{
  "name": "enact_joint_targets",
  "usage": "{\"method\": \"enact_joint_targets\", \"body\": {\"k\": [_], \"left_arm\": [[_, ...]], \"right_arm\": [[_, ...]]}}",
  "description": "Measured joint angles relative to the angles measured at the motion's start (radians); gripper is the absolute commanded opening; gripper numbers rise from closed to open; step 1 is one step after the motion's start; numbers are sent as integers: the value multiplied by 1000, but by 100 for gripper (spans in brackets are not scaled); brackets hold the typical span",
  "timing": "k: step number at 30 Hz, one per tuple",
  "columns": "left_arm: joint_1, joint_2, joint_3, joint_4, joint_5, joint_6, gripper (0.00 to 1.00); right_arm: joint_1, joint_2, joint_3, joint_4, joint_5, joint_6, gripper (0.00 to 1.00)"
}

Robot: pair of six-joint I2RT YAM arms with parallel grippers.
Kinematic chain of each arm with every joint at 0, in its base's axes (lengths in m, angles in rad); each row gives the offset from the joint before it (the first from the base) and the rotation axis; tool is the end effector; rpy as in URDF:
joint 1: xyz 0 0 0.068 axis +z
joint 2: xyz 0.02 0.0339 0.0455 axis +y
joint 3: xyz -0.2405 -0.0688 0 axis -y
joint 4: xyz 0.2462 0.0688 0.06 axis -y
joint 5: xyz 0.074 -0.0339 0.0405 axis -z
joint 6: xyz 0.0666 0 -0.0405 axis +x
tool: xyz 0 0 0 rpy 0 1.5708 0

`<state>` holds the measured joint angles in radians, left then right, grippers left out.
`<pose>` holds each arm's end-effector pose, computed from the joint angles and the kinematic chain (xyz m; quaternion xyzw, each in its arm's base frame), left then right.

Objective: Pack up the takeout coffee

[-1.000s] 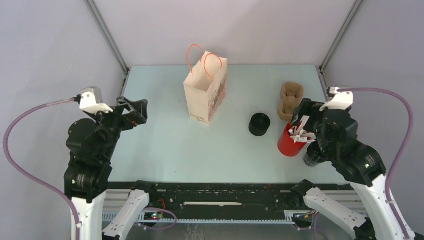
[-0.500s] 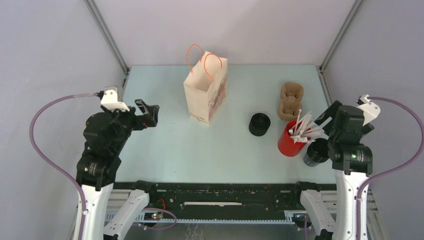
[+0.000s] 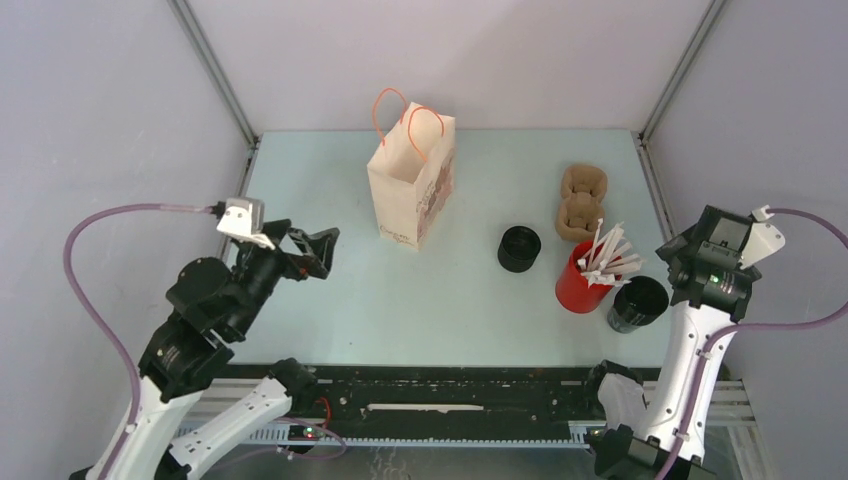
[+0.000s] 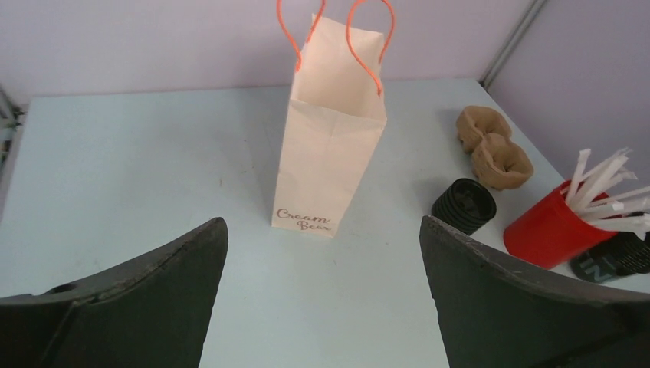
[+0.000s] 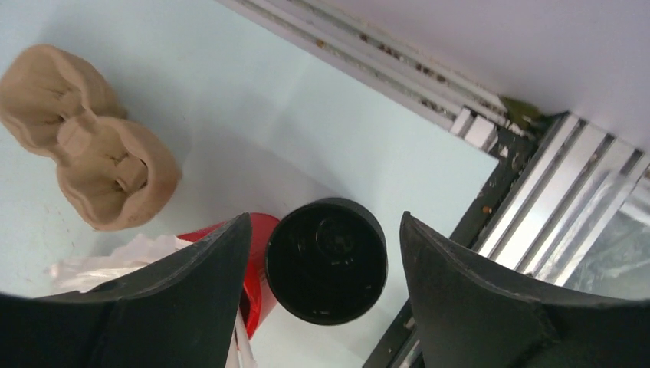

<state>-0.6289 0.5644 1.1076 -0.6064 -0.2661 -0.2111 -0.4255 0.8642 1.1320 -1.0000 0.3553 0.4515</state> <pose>0.1191 -0.0650 0.4120 0.0610 0.7258 -0.1883 0.6588 0.1606 -0.0982 0.3282 0.4468 0.7834 -0.1562 0.4028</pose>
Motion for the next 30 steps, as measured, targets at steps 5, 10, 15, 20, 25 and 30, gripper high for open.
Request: {"method": "enact_joint_targets", "body": {"k": [5, 10, 15, 20, 25, 30], "left_arm": [[-157, -42, -23, 4, -282, 32, 100], [-287, -27, -66, 6, -420, 55, 100], [-313, -15, -108, 23, -457, 56, 100], [-314, -18, -135, 52, -457, 60, 100], [-313, 21, -109, 50, -415, 53, 100], [-314, 107, -32, 18, -365, 5, 100]], "right_arm": [[-38, -5, -60, -45, -66, 2, 73], [-41, 3, -93, -88, -98, 4, 73], [-61, 10, -93, -89, -91, 8, 68], [-63, 16, -111, -50, -66, 8, 67], [-51, -8, -137, -1, -6, 5, 67], [34, 5, -145, 11, 101, 25, 66]]}}
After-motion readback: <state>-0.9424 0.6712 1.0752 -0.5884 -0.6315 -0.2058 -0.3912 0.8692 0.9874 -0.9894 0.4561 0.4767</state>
